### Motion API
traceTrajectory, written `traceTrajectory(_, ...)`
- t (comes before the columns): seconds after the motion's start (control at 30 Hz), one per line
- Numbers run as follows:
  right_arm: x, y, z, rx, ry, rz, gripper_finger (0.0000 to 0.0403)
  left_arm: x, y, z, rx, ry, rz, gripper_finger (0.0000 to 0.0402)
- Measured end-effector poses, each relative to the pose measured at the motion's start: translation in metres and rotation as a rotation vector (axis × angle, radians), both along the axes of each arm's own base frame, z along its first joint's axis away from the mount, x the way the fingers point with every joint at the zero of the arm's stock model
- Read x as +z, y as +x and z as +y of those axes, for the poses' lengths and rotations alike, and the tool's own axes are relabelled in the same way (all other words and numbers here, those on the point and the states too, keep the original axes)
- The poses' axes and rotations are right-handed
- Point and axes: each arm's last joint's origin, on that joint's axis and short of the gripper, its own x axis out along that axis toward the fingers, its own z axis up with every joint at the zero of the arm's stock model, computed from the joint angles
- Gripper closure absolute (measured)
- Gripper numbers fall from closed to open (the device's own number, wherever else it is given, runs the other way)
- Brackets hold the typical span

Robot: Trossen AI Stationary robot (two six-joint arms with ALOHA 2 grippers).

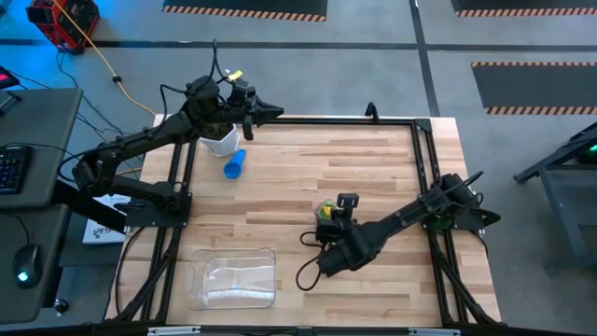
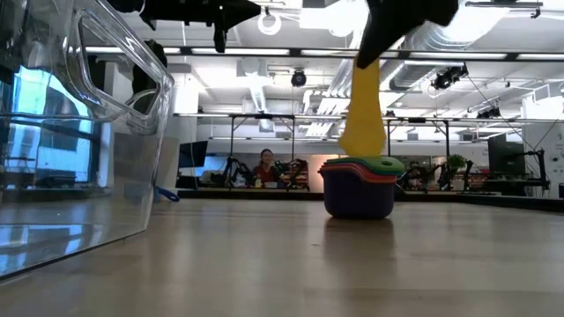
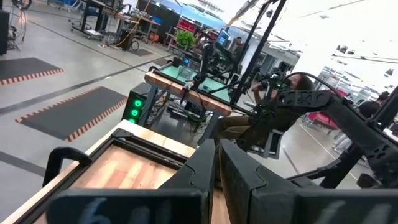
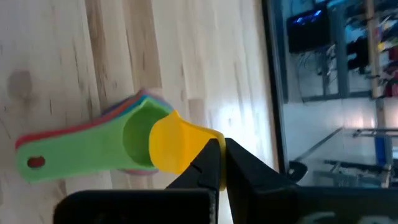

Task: Nest measuring cups in basket
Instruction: Stack the yellow measuring cup on top of the green measuring cup

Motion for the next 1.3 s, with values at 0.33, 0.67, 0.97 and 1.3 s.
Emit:
traceTrajectory(0.33,-0.005,0.005,-0.007,-0.022,0.012,-0.008,0.0366,0.0,0.0,-0.001,-0.003,0.0,0.0,0.0387)
traceTrajectory(0.67,-0.006,0.005,-0.006,0.012,0.044,0.043,0.0311,0.0,0.0,-0.001,-0.002,0.012,0.001,0.0387)
traceTrajectory(0.97,0.006,0.01,-0.001,-0.002,0.196,0.002,0.0277,0.0,0.0,-0.001,-0.002,0.038,0.003,0.0387)
traceTrajectory(1.3,0.01,0.013,0.004,-0.054,0.347,-0.037,0.0272,0.0,0.0,-0.001,-0.002,0.046,0.003,0.0387)
